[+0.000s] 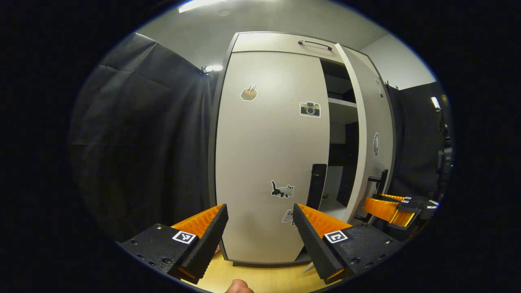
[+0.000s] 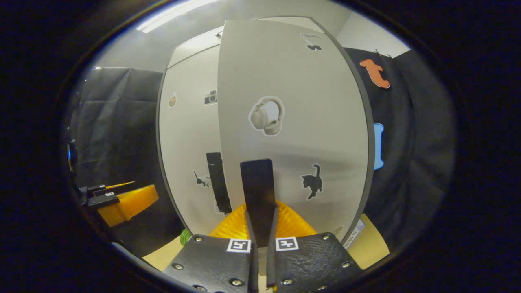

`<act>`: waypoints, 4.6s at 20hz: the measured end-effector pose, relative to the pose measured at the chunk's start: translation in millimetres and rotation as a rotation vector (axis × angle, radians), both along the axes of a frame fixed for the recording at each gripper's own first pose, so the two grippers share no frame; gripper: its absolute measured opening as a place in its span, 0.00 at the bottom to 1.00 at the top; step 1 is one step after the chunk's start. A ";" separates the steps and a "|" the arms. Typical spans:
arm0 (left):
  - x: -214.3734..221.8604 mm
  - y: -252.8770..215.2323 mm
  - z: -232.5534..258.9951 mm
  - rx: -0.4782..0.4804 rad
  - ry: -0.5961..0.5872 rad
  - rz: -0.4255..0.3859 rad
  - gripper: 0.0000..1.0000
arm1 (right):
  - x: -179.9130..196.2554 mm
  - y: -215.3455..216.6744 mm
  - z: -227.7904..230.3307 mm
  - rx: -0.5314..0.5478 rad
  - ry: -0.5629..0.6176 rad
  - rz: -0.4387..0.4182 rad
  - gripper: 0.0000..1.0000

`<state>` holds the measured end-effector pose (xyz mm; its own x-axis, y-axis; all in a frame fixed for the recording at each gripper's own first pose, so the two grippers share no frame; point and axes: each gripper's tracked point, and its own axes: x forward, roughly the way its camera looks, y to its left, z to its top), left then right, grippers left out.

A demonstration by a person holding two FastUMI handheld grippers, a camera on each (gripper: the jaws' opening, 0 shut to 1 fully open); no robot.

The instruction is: Open the right door of the double-door shoe cabinet with the right hand, and open the left door with the left hand.

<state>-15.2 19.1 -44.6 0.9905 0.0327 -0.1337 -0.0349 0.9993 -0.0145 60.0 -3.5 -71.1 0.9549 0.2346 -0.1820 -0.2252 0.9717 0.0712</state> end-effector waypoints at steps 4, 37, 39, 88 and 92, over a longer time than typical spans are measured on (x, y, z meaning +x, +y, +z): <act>-1.5 -6.3 -0.7 -0.003 0.001 -0.012 0.99 | -8.7 -9.5 1.1 -0.012 0.002 -0.009 0.08; -4.8 -67.2 -27.6 -0.037 0.073 -0.186 0.99 | -61.1 -148.7 13.0 -0.087 -0.023 -0.447 0.02; -2.6 -70.0 -27.4 -0.036 0.070 -0.190 0.99 | -61.3 -153.9 13.0 -0.078 -0.029 -0.446 0.01; 103.5 -102.1 -52.1 0.058 0.062 -0.173 0.19 | -142.8 -199.0 31.4 -0.127 -0.102 -0.612 0.01; 94.3 -100.0 -50.5 0.052 0.059 -0.196 0.19 | -132.6 -184.3 33.0 -0.122 -0.104 -0.563 0.01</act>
